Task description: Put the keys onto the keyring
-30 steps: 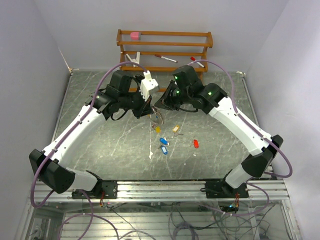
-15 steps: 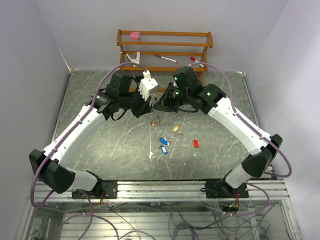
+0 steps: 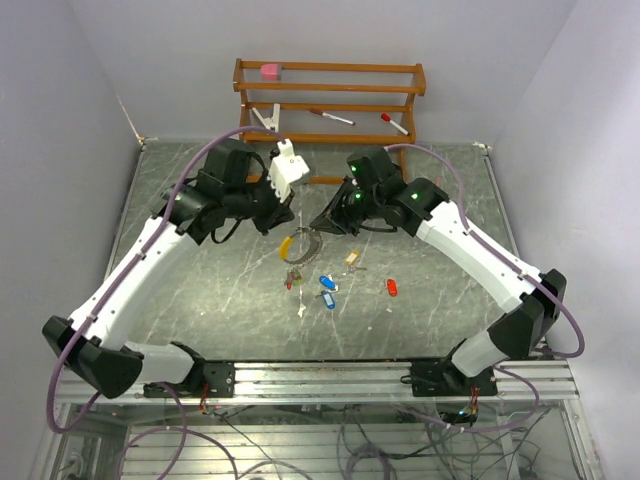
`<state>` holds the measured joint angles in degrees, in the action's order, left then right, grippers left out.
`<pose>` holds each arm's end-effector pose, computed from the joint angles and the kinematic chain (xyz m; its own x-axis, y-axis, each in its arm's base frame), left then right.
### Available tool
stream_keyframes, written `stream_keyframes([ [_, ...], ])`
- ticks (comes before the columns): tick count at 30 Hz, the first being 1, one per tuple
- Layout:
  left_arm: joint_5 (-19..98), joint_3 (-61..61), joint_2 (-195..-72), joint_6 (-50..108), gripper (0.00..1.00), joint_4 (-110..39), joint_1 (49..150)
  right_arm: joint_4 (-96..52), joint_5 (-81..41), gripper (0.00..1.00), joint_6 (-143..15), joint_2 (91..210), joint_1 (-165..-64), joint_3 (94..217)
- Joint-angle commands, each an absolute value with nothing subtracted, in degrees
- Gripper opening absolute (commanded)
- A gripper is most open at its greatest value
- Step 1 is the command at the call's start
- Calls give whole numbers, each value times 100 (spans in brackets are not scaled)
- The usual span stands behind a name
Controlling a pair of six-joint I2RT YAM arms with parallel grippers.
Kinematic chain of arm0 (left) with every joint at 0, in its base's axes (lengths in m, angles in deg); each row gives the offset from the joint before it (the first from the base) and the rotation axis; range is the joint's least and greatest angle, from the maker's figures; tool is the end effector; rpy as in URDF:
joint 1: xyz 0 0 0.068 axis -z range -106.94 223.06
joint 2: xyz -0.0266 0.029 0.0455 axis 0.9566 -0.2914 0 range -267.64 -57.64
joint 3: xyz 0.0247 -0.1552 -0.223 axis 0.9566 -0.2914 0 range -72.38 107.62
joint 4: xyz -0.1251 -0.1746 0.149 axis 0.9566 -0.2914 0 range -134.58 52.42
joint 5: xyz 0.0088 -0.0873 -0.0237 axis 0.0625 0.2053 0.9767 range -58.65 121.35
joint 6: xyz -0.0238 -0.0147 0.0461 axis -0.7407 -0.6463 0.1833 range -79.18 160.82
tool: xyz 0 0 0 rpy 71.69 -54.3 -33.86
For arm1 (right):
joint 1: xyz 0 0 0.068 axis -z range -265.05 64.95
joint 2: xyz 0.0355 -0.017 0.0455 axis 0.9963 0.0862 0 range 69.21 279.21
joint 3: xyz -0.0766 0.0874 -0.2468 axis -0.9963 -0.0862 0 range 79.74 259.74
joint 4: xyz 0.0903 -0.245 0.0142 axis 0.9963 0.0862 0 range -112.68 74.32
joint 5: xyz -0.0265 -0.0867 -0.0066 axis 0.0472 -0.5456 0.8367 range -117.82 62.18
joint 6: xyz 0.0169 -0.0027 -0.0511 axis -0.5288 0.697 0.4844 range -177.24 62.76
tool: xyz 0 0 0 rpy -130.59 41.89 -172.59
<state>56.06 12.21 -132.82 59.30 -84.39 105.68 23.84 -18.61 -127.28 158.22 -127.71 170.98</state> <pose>0.2183 -0.1574 0.4034 -0.2413 0.4962 -0.8340 0.8919 0.4522 0.0111 0.2432 0.2320 0.3708 -0.8832 0.4479 -0.1393 0.2256 0.6661 0.7110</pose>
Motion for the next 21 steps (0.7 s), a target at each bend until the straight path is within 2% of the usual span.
stream_keyframes([
  [1, 5404, 1433, -12895, 5951, 11, -8267, 10590, 1873, -1945, 0, -13191, 15411, -12721, 16840],
  [7, 5586, 1132, -12856, 5564, 21, -7836, 10608, 1424, -2083, 0, -13700, 15284, -12715, 16544],
  [12, 5466, 866, -12803, 5616, 34, -7469, 10639, 1486, -2245, 0, -13989, 15417, -12719, 16752],
  [21, 5489, 368, -12701, 6057, 38, -6949, 10787, 1914, -2735, 0, -14417, 15526, -12743, 17178],
])
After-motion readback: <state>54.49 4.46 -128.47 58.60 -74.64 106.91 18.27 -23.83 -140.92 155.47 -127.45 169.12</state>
